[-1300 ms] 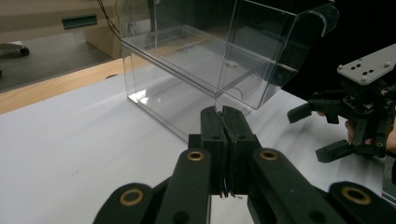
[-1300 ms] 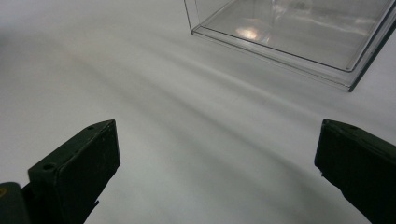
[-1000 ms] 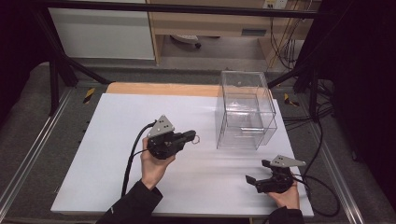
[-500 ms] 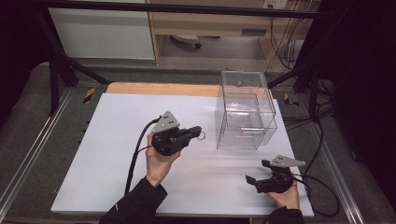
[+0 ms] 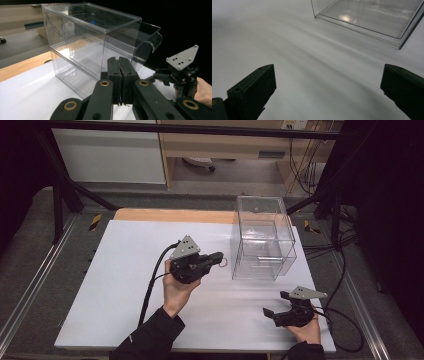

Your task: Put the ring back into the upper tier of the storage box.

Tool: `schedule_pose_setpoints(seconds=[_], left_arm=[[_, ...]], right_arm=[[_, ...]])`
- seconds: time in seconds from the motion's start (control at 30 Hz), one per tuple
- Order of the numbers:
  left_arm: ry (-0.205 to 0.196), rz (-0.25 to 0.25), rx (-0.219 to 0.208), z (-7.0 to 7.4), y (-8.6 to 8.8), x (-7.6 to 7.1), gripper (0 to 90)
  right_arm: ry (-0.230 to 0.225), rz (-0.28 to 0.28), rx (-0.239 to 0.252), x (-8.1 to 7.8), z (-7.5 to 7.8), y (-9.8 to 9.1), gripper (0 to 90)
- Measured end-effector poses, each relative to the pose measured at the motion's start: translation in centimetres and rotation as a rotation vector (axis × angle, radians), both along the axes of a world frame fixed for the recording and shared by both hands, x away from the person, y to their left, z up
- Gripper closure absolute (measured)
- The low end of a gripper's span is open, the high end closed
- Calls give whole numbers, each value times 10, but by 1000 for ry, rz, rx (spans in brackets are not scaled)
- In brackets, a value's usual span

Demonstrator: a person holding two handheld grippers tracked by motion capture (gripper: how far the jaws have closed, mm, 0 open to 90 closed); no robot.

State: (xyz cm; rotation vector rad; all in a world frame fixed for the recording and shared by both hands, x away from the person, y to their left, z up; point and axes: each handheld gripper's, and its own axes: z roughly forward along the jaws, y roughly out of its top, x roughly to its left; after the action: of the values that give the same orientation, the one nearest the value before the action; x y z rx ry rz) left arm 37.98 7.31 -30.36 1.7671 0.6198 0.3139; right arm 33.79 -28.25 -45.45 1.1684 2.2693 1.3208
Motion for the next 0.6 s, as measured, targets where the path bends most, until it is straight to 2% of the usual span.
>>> schedule_pose_setpoints(seconds=[0.6], left_arm=[[-20,-11,-17,17,-14,4,878]], right_arm=[[1,2,-1,0,0,0,5]])
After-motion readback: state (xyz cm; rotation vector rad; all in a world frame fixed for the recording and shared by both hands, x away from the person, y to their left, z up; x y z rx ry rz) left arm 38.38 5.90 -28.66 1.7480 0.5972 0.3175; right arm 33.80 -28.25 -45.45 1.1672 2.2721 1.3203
